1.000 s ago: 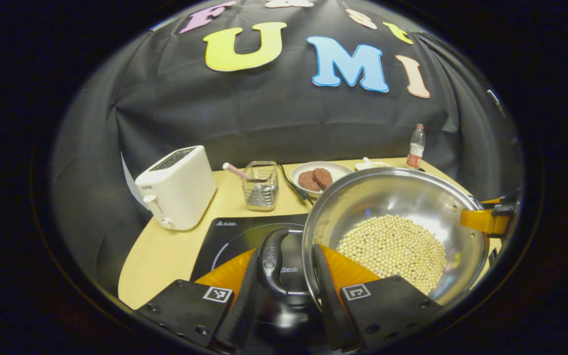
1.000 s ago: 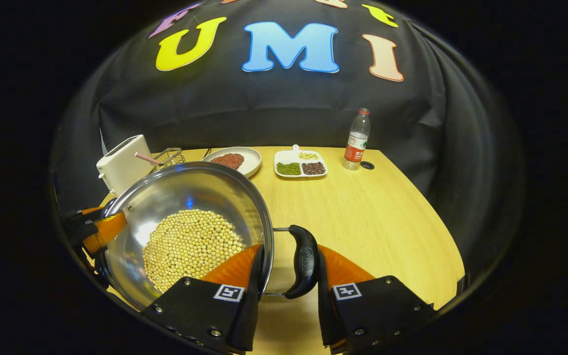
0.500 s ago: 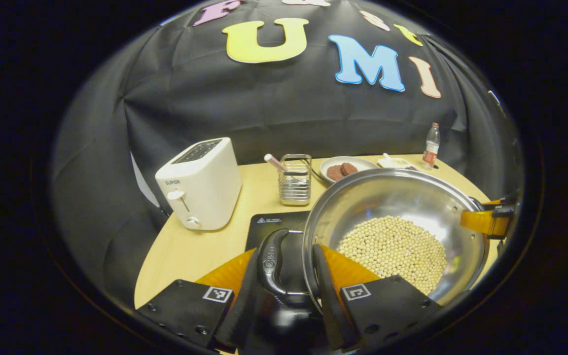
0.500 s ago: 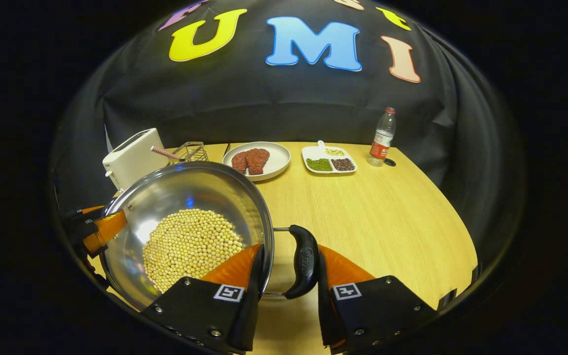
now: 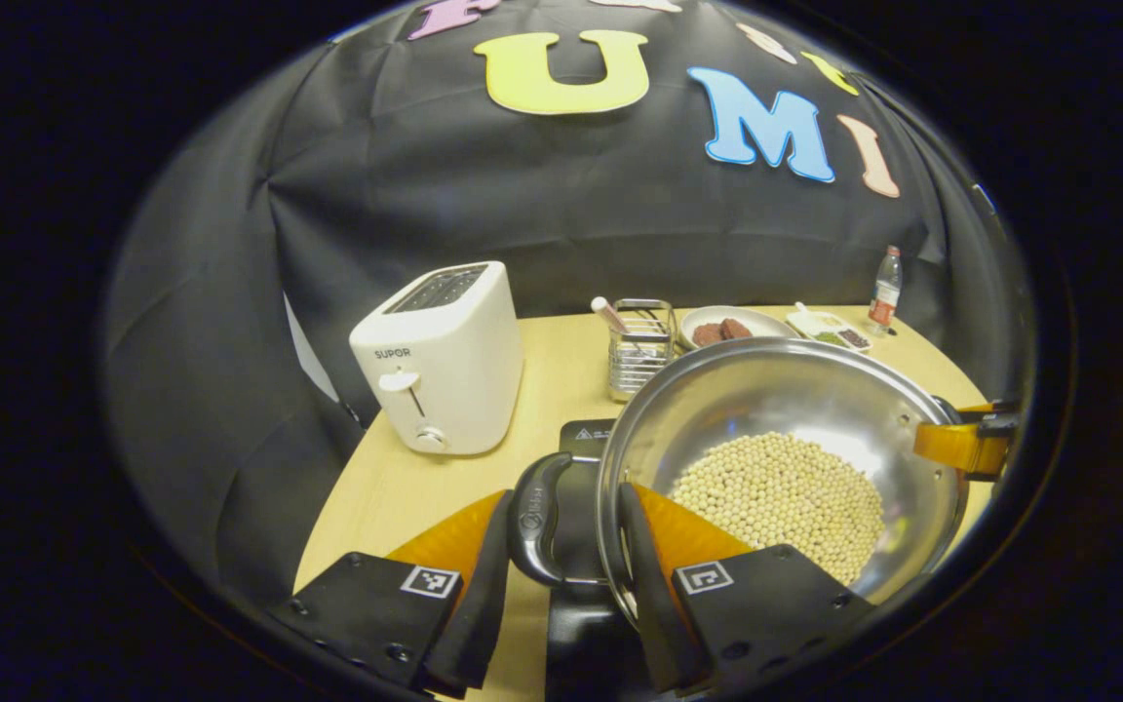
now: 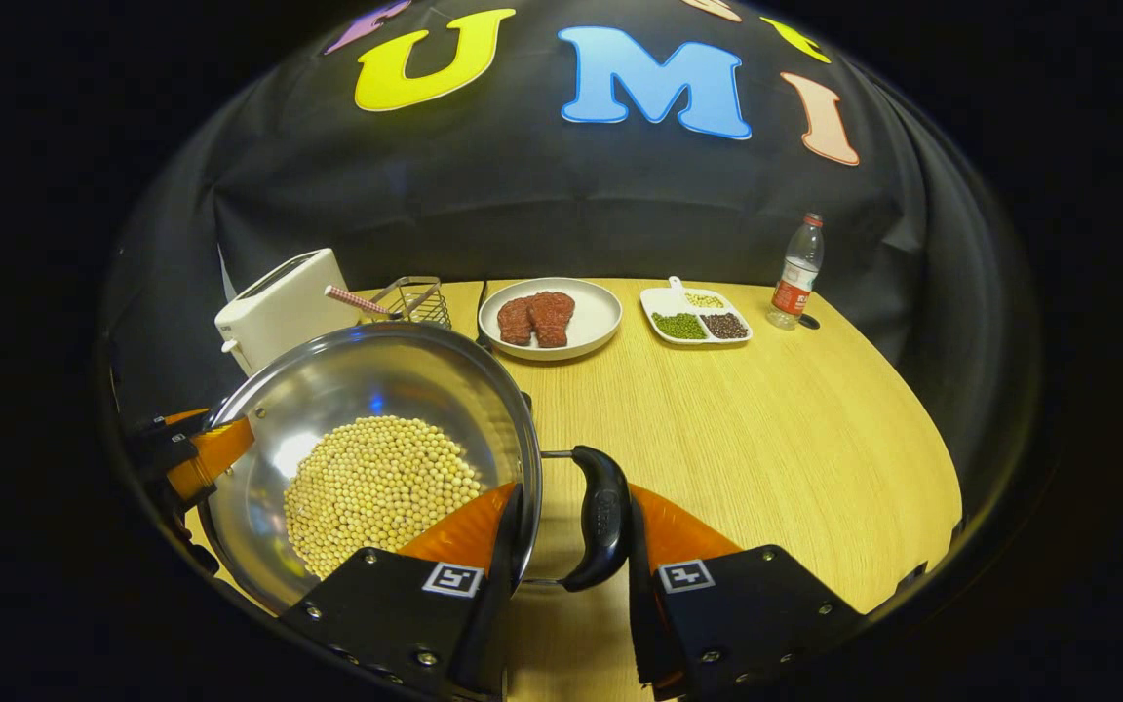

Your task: First push the handle of the pot to place it horizontally, then grasp the pot with both hands and set it on the induction cooktop.

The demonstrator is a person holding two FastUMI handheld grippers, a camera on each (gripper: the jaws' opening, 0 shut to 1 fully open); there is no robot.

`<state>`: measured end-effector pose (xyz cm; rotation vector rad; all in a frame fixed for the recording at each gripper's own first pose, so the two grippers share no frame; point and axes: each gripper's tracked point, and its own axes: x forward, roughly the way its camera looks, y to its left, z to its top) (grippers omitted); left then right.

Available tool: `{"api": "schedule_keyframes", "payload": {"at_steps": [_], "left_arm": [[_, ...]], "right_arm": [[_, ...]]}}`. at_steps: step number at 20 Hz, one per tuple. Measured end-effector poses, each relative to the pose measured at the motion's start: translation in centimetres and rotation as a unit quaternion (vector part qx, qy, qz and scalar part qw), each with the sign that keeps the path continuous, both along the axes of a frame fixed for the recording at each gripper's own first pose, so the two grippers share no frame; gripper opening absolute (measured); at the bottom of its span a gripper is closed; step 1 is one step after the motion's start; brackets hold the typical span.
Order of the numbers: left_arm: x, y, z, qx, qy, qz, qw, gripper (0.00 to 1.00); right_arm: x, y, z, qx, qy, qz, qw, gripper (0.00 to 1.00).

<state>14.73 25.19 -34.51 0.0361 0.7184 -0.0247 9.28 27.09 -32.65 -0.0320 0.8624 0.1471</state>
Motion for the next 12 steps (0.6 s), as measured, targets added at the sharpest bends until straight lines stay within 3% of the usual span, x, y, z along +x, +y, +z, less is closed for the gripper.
{"api": "schedule_keyframes", "payload": {"at_steps": [2, 3, 4, 5, 6, 7, 12], "left_arm": [[-0.07, 0.13, -0.4, 0.001, 0.001, 0.001, 1.0, 0.62], [-0.09, 0.19, -0.18, 0.001, -0.003, 0.002, 1.0, 0.66], [-0.17, 0.26, -0.29, 0.001, -0.002, 0.005, 1.0, 0.64], [-0.2, 0.24, -0.25, 0.001, -0.005, 0.006, 1.0, 0.63], [-0.18, 0.3, -0.38, -0.001, -0.005, 0.008, 1.0, 0.63], [-0.29, 0.31, -0.3, -0.002, -0.007, 0.009, 1.0, 0.67], [-0.37, 0.37, -0.29, 0.001, -0.01, 0.013, 1.0, 0.65]], "right_arm": [[-0.04, 0.13, -0.28, 0.004, 0.004, -0.001, 1.0, 0.51], [0.04, 0.21, -0.23, 0.005, 0.002, -0.001, 1.0, 0.51], [0.05, 0.24, -0.18, 0.005, 0.002, 0.0, 1.0, 0.51], [0.09, 0.25, -0.28, 0.006, 0.001, 0.0, 1.0, 0.45], [0.09, 0.28, -0.26, 0.008, 0.0, 0.0, 1.0, 0.51], [0.11, 0.33, -0.32, 0.009, 0.001, 0.0, 1.0, 0.51], [0.16, 0.31, -0.39, 0.012, 0.001, -0.002, 1.0, 0.53]]}}
